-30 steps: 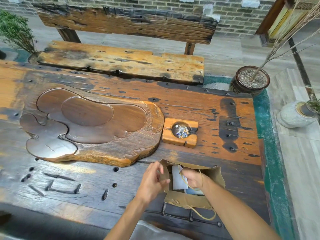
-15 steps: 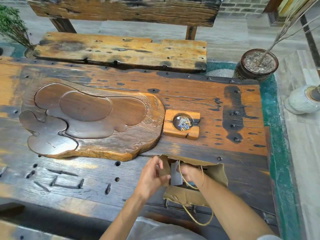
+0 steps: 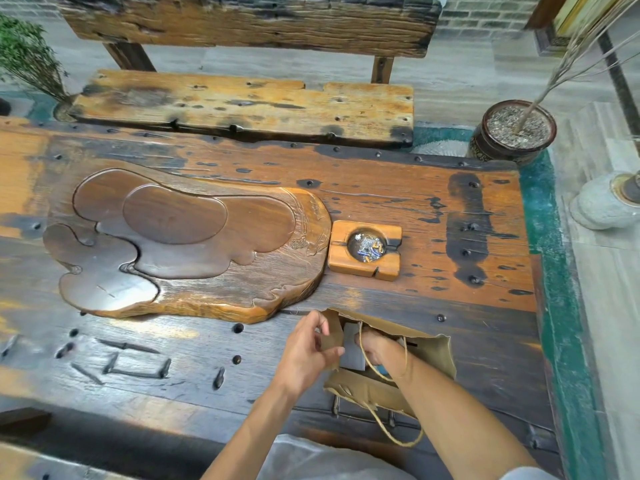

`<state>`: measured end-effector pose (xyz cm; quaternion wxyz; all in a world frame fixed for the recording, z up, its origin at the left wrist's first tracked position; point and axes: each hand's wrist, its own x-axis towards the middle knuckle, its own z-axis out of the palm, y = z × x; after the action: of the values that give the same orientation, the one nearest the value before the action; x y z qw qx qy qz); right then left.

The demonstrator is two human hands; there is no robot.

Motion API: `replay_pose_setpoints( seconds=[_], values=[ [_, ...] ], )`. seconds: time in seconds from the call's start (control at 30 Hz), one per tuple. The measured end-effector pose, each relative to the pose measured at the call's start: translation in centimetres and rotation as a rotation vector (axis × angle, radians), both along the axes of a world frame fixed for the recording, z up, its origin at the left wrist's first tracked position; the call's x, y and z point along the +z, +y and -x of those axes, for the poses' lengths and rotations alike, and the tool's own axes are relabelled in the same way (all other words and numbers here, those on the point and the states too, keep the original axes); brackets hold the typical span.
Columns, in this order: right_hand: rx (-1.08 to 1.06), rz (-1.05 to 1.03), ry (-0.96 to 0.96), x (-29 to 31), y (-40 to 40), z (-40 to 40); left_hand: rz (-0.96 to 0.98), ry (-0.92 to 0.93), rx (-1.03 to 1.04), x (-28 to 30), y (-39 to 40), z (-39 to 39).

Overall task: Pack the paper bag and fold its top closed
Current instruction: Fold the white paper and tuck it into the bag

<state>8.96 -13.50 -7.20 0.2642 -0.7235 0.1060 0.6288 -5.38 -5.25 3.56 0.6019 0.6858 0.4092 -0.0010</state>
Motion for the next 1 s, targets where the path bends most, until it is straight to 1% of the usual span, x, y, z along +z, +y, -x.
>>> replay_pose_setpoints(
  seconds=[0.07,0.1,0.23,0.33,0.37,0.43,0.47,0.5,0.53,0.57,0.6,0.67,0.7,0.77,0.8,0.83,0.87,0.93,0.97,1.0],
  values=[
    [-0.018,-0.024,-0.006,0.0,0.0,-0.1,-0.001,0.002,0.009,0.0,0.0,-0.1],
    [-0.018,-0.037,0.044,-0.3,0.0,0.0,-0.005,0.007,0.014,-0.1,0.0,-0.1],
    [-0.084,-0.051,0.133,0.2,0.2,0.3,0.006,-0.001,0.026,-0.4,0.1,-0.4],
    [-0.101,-0.094,0.089,0.6,-0.2,0.3,0.007,-0.01,0.011,-0.4,0.0,-0.7],
    [-0.087,-0.131,0.102,0.1,-0.3,-0.1,0.006,-0.008,0.008,-0.4,0.0,-0.8],
    [-0.057,-0.169,0.151,-4.0,-0.9,-1.2,-0.002,-0.012,-0.001,-0.5,0.0,-0.8],
    [-0.056,-0.168,0.197,-4.5,-1.3,-1.5,-0.009,-0.016,-0.005,-0.5,0.0,-0.8],
    [-0.069,-0.159,0.213,-3.5,-1.3,-1.5,-0.013,-0.019,-0.005,-0.6,0.0,-0.8],
    [-0.078,-0.119,0.197,-0.9,-1.3,-1.4,-0.017,-0.023,-0.009,-0.6,0.0,-0.9],
    [-0.093,-0.082,0.243,2.9,-0.8,-1.0,-0.017,-0.025,-0.013,-0.7,0.1,-0.9],
    [-0.104,-0.075,0.264,4.3,-0.8,-1.1,-0.02,-0.03,-0.019,-0.6,0.1,-0.9],
    [-0.101,-0.038,0.207,3.4,-1.1,-2.0,-0.031,-0.032,-0.032,-0.6,0.1,-1.1],
    [-0.073,-0.047,0.155,1.8,-1.7,-2.7,-0.034,-0.035,-0.04,-0.5,0.1,-1.3],
    [0.023,-0.037,0.09,-4.4,-3.1,-4.3,-0.049,-0.032,-0.048,-0.6,0.0,-1.5],
    [0.079,-0.028,0.099,-4.9,-3.6,-4.6,-0.057,-0.03,-0.053,-0.6,0.0,-1.6],
    [0.071,-0.047,0.101,-4.4,-3.9,-4.8,-0.064,-0.026,-0.059,-0.7,-0.1,-1.6],
    [0.051,-0.044,0.117,-2.7,-4.0,-4.7,-0.068,-0.028,-0.065,-0.7,-0.2,-1.7],
    [0.012,-0.011,0.076,3.8,-3.4,-3.1,-0.068,-0.036,-0.077,-0.6,-0.4,-1.8],
    [0.044,-0.007,0.002,3.9,-3.8,-3.0,-0.067,-0.036,-0.087,-0.7,-0.5,-1.8],
    [0.087,0.001,-0.03,3.9,-4.2,-3.4,-0.066,-0.036,-0.093,-0.7,-0.6,-1.8]
  ],
)
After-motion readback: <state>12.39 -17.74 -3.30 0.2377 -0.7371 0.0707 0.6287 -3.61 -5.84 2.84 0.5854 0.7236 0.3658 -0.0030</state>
